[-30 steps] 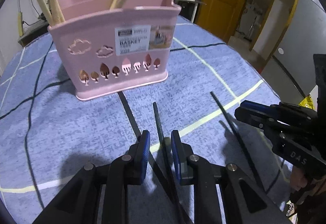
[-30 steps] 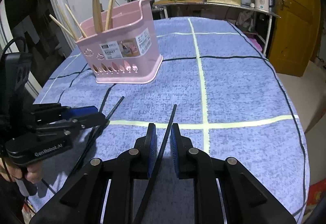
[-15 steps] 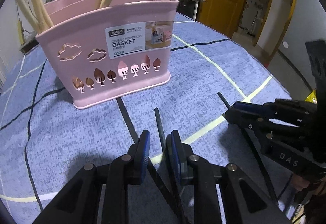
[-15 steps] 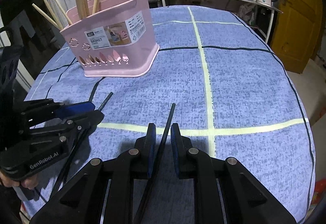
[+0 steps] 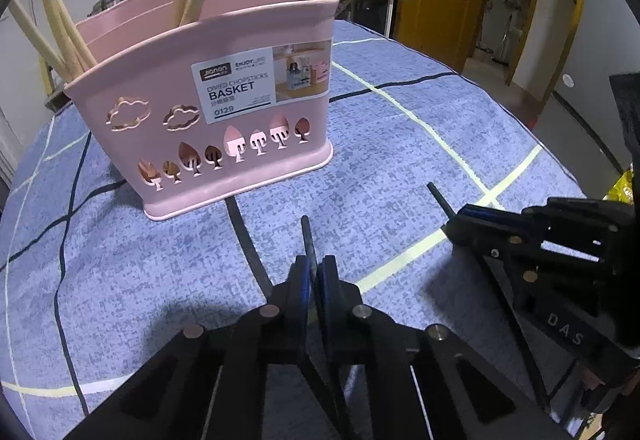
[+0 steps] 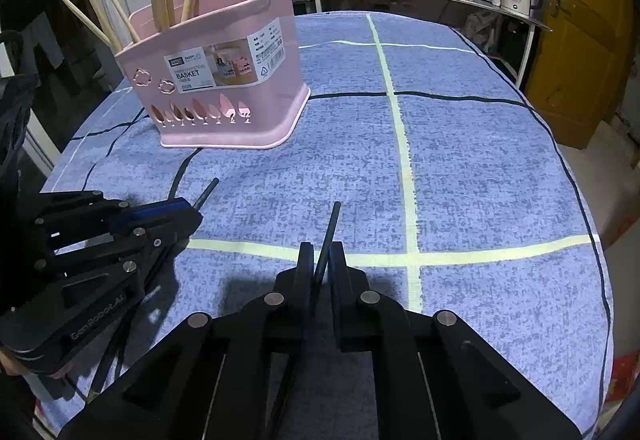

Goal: Organize utensils
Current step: 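Close the left tool on a dark chopstick while the right tool grasps another, then lift the dark chopsticks upright and carry both tools over the pink basket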

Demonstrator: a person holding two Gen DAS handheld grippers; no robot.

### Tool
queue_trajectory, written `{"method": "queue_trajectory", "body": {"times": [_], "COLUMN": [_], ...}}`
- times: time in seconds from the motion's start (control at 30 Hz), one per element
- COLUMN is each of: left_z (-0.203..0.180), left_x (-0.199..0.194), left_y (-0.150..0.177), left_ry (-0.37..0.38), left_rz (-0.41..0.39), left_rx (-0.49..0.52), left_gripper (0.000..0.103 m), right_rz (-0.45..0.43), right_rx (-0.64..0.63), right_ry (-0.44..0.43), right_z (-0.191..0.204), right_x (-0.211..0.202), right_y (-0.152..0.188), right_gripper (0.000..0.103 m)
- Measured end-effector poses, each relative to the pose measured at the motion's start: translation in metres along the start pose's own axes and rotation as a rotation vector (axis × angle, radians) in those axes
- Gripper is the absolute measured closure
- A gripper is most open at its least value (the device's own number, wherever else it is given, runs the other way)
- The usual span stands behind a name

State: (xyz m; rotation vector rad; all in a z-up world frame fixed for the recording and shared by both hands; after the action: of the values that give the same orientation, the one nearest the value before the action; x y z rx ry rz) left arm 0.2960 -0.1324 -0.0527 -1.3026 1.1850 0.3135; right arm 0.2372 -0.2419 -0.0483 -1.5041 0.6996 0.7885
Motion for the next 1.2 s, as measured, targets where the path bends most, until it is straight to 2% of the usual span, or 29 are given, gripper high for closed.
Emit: {"method": "queue_trajectory", "body": {"times": [0.23, 0.8, 1.0, 1.2], "left_z": [0.01, 0.014, 0.013, 0.01], "left_x": [-0.018, -0.153, -0.186, -0.203], "left_y": [-0.004, -0.036, -0.041, -0.037], "left_ry": [0.031, 0.049, 0.048, 0.05], "left_rz": [-0.017, -0.265, -0.323, -0.354], "left_rx": [-0.039, -0.017, -0.017, -0.019], "left_gripper": [0.098, 0.099, 0.099, 0.099], "right_rz": [-0.044, -0.269, -0.336, -0.365], "right_rx": [0.015, 0.044, 0.038, 0.032], "right_ry": [-0.036, -0.088, -0.098, -0.108], "right_z": [-0.003, -0.01, -0.007, -0.003], "right_x": [-0.017, -0.106, -0.131, -0.144], "right_y": [-0.009, -0.053, -0.06, -0.059], "right_gripper": [0.096, 0.098, 0.098, 0.098]}}
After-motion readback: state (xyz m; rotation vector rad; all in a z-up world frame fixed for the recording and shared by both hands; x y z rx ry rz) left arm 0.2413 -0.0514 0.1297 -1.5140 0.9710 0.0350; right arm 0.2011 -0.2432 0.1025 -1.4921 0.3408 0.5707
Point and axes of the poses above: each gripper's, at about its wrist camera, not at the fingertips, and x roughly the way its jaws point, z to its left, y to its underside, the point moved 2 cm from there along x, roughly the way its jaws point, and after that the axes turned 11 degrees about y, right-handed, at the moved point
